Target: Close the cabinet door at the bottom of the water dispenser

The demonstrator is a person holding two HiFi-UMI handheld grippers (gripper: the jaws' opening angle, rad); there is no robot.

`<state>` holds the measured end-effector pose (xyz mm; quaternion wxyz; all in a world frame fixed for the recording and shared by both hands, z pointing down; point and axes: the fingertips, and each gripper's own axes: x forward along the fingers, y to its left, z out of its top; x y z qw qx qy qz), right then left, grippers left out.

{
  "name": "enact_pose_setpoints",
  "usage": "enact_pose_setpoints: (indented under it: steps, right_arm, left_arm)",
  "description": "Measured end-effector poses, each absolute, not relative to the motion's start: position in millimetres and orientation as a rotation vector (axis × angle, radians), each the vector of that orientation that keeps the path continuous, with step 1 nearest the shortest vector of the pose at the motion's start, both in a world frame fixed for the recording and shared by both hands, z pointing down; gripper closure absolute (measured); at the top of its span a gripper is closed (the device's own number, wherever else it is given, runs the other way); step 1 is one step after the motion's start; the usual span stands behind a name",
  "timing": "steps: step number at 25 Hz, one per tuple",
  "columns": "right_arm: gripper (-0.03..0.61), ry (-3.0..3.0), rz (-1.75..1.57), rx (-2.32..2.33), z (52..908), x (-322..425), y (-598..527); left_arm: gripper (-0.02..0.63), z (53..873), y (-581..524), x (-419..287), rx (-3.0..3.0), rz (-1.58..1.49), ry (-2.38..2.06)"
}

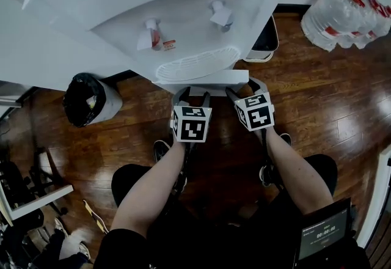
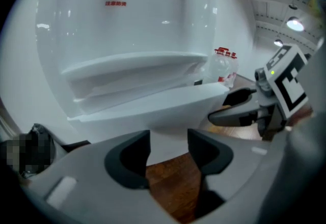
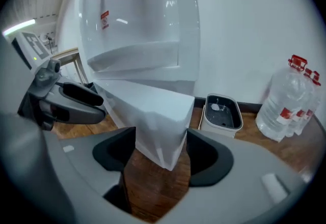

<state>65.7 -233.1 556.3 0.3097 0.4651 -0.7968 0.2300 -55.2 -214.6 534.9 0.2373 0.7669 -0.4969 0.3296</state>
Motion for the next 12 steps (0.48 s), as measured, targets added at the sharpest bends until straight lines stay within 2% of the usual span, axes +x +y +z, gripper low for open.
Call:
enact_pose_setpoints:
  steps: [12]
  right_arm:
    - [0.279, -2.074, 0.517, 1.249, 554.0, 69.3, -250.5]
  left_arm:
    - [0.387, 547.3, -230.0, -68.0, 2.023, 0.885, -1.424]
